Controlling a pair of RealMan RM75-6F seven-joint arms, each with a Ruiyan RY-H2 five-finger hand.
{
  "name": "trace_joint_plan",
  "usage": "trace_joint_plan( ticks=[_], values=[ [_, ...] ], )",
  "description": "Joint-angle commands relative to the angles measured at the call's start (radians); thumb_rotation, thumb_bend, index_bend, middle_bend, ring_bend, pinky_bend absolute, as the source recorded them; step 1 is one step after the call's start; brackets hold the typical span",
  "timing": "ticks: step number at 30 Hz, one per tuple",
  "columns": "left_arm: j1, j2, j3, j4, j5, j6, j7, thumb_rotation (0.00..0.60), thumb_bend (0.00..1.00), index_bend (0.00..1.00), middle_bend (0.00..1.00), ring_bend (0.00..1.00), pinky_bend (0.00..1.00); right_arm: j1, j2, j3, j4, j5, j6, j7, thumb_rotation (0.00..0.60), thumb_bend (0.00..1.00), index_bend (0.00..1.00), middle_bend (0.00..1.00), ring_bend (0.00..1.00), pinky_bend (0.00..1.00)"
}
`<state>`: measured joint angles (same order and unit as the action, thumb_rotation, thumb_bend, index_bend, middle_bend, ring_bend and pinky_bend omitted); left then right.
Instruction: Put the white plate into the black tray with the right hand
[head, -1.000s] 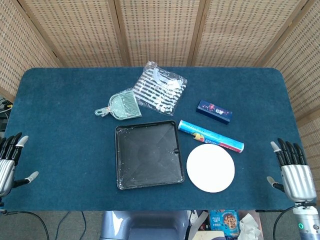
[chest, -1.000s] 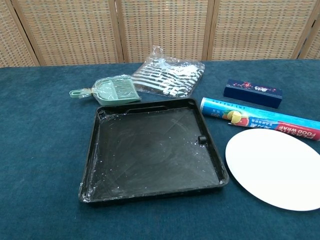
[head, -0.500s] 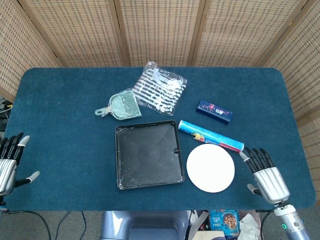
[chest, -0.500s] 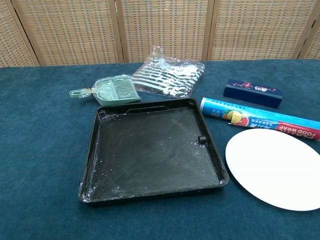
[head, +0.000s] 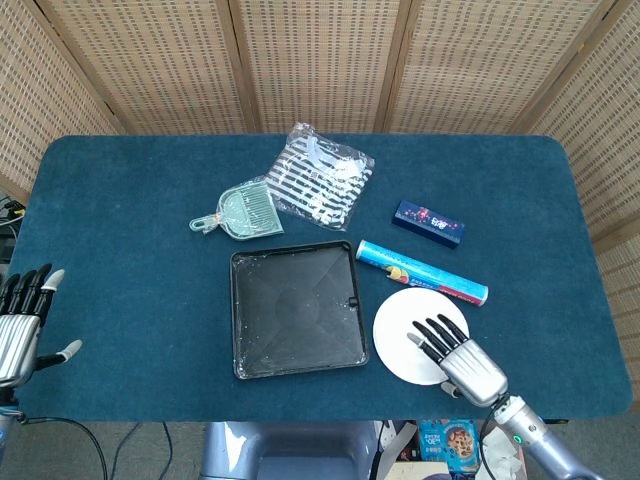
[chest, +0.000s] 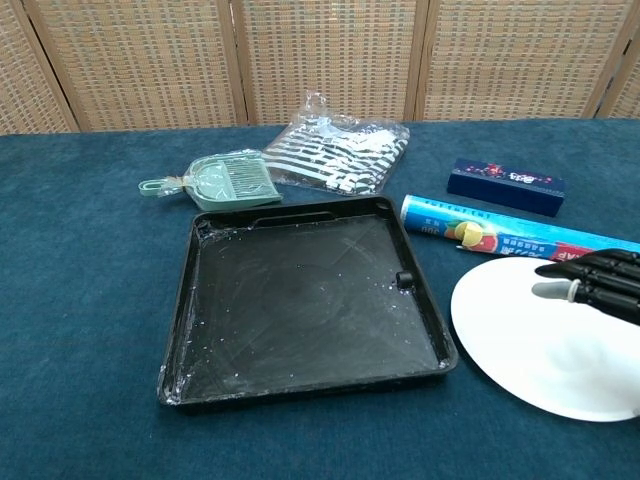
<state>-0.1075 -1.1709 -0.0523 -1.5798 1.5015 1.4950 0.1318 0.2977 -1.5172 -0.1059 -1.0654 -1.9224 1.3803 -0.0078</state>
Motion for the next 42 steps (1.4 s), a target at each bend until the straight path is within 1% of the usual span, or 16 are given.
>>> trace_joint_plan(
  ticks=[1,8,11,13,16,18,20,25,26,29,31,34,37,42],
  values=[
    [-0.001,-0.006,0.002,0.001,0.004,0.001,0.011,0.600,0.00,0.00,0.00,0.00,0.00,0.008,-0.024,-0.010,0.028,0.005,-0.019,-0.011,0.600,0.00,0.06,0.00,0.00,0.07],
    [-0.002,-0.012,0.001,0.004,-0.003,-0.004,0.018,0.600,0.00,0.00,0.00,0.00,0.00,0.012,-0.060,-0.023,0.078,0.017,-0.022,-0.002,0.600,0.04,0.09,0.00,0.00,0.09],
    [-0.003,-0.013,0.000,0.006,-0.006,-0.006,0.018,0.600,0.00,0.00,0.00,0.00,0.00,0.016,-0.071,-0.019,0.090,0.026,-0.014,0.005,0.600,0.13,0.14,0.00,0.00,0.10],
    [-0.003,-0.014,0.000,0.007,-0.007,-0.006,0.018,0.600,0.00,0.00,0.00,0.00,0.00,0.018,-0.076,-0.012,0.093,0.035,-0.010,0.008,0.600,0.22,0.19,0.02,0.00,0.12],
    [-0.003,-0.015,-0.001,0.007,-0.009,-0.007,0.017,0.600,0.00,0.00,0.00,0.00,0.00,0.021,-0.082,-0.001,0.097,0.050,-0.006,0.012,0.600,0.31,0.22,0.04,0.00,0.12],
    [-0.004,-0.015,-0.001,0.007,-0.011,-0.008,0.017,0.600,0.00,0.00,0.00,0.00,0.00,0.023,-0.086,0.006,0.100,0.062,-0.004,0.016,0.600,0.34,0.23,0.05,0.00,0.12],
    [-0.004,-0.016,-0.002,0.008,-0.013,-0.009,0.017,0.600,0.00,0.00,0.00,0.00,0.00,0.024,-0.084,0.011,0.097,0.071,0.003,0.022,0.600,0.36,0.24,0.05,0.00,0.12],
    [-0.006,-0.018,-0.003,0.009,-0.017,-0.013,0.020,0.600,0.00,0.00,0.00,0.00,0.00,0.028,-0.077,0.021,0.091,0.085,0.010,0.019,0.600,0.36,0.25,0.06,0.00,0.13],
    [-0.006,-0.018,-0.002,0.009,-0.017,-0.014,0.020,0.600,0.00,0.00,0.00,0.00,0.00,0.030,-0.078,0.024,0.092,0.090,0.009,0.011,0.600,0.36,0.29,0.06,0.00,0.14],
    [-0.006,-0.019,-0.002,0.009,-0.017,-0.014,0.021,0.600,0.00,0.00,0.00,0.00,0.00,0.031,-0.091,0.033,0.105,0.103,0.013,0.003,0.600,0.37,0.48,0.09,0.00,0.16],
    [-0.006,-0.019,-0.002,0.009,-0.018,-0.014,0.021,0.600,0.00,0.00,0.00,0.00,0.00,0.031,-0.102,0.040,0.119,0.110,0.023,0.002,0.600,0.41,0.55,0.13,0.00,0.19],
    [-0.007,-0.018,-0.002,0.008,-0.020,-0.016,0.018,0.600,0.00,0.00,0.00,0.00,0.00,0.029,-0.119,0.050,0.147,0.111,0.058,0.014,0.600,0.47,0.58,0.17,0.00,0.21],
    [-0.008,-0.017,-0.003,0.009,-0.022,-0.018,0.016,0.600,0.00,0.00,0.00,0.00,0.00,0.029,-0.127,0.051,0.171,0.110,0.081,0.031,0.600,0.51,0.60,0.19,0.02,0.22],
    [-0.008,-0.016,-0.003,0.009,-0.022,-0.019,0.013,0.600,0.00,0.00,0.00,0.00,0.00,0.025,-0.128,0.050,0.191,0.101,0.131,0.049,0.600,0.52,0.61,0.20,0.02,0.22]
  ],
)
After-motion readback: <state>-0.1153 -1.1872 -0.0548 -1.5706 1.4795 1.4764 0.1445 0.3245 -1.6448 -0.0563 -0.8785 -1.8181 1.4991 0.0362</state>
